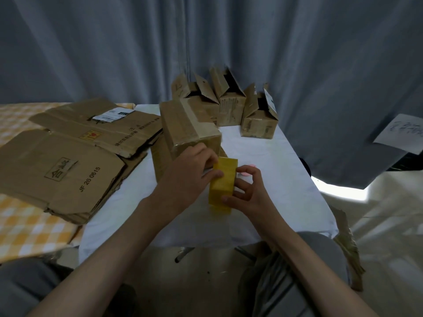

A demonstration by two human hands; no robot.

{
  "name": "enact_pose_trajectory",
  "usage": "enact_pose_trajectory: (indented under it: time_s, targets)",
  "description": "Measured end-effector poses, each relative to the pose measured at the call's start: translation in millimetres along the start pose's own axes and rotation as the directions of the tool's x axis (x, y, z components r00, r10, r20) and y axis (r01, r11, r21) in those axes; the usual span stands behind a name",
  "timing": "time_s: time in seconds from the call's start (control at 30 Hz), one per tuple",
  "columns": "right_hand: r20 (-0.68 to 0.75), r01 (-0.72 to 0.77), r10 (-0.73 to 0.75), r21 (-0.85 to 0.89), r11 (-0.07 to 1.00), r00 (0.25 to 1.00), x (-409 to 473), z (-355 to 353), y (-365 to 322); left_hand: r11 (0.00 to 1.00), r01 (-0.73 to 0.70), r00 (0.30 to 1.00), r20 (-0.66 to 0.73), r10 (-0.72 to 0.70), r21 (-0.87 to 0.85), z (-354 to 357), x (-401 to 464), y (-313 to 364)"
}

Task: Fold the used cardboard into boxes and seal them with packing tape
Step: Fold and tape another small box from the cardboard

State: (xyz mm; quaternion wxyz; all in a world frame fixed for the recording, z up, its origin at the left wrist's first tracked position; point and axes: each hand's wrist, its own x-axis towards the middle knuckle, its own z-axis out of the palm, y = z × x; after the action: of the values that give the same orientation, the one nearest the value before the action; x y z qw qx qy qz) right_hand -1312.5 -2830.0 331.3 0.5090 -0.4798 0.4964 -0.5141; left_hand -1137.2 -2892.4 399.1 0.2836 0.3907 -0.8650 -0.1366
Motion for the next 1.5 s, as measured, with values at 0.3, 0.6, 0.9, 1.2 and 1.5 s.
enact_pose_trajectory:
  time_s: [0.3,0.6,0.9,1.2,1.5]
  targets:
    - [0.010,-0.019,0.019,-0.010,1.000,1.000,-0.1,3.2,-3.0,0.992,0.020,0.988,0.152,-0.038,0.122,-0.5,5.1,2.6]
    - [-0.002,0.008,-0.008,-0.040,0.999,1.000,-0.1,4.5,-2.1,0.991,0.005,0.996,0.089,-0.016,0.131,8.3,-5.5,-0.1]
    - [0.000,0.006,-0.006,-0.060,0.998,1.000,-3.4,8.7,-2.9,0.991,0.024,0.993,0.112,-0.039,0.133,3.2,-5.6,-0.8]
    - [0.014,0.013,-0.012,-0.069,0.998,1.000,-4.6,10.8,-5.9,0.982,0.084,0.995,0.038,-0.091,0.168,7.5,-16.8,2.7]
    - [0.032,0.019,-0.017,-0.053,0.998,0.999,-5.7,14.7,-9.6,0.985,0.143,0.990,-0.024,-0.141,0.102,3.0,-18.7,6.4]
